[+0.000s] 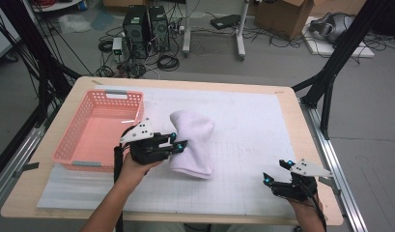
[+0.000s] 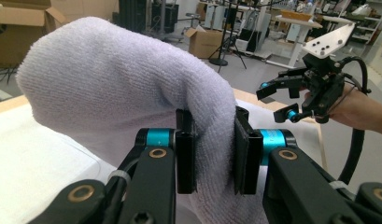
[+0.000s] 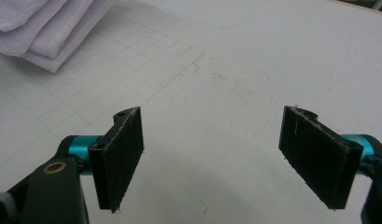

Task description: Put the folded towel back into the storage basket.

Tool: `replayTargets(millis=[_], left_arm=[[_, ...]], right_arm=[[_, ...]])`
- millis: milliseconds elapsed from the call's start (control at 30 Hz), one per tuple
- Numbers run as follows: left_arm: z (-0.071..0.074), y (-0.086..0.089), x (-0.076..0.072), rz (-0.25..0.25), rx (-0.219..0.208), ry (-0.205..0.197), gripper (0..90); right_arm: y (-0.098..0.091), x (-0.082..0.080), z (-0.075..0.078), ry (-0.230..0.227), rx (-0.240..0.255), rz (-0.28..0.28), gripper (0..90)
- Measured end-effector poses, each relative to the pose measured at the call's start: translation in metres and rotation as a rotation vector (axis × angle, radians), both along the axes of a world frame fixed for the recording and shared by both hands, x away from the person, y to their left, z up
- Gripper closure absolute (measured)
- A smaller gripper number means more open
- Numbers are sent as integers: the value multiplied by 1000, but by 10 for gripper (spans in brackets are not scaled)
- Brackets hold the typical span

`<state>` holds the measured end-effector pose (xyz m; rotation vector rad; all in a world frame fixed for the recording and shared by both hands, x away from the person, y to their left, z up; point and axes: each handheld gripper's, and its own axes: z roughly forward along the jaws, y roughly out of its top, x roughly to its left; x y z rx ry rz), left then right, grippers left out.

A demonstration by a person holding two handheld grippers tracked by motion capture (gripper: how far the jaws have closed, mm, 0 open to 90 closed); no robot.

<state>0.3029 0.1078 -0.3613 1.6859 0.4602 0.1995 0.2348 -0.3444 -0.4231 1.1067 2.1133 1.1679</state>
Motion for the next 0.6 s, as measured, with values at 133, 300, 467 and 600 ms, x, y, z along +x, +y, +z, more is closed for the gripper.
replayTargets(millis=[133, 300, 467, 600], left_arm=[[3, 6, -2, -1, -9, -19, 742], [9, 15, -3, 5, -25, -39, 742], [18, 26, -4, 14, -36, -61, 742], [24, 37, -4, 27, -50, -75, 742]], right_arm=[[0, 0, 0, -2, 1, 1, 209], [1, 0, 0, 1, 2, 1, 209], [1, 0, 1, -1, 1, 3, 208], [1, 0, 0, -3, -6, 6, 209]])
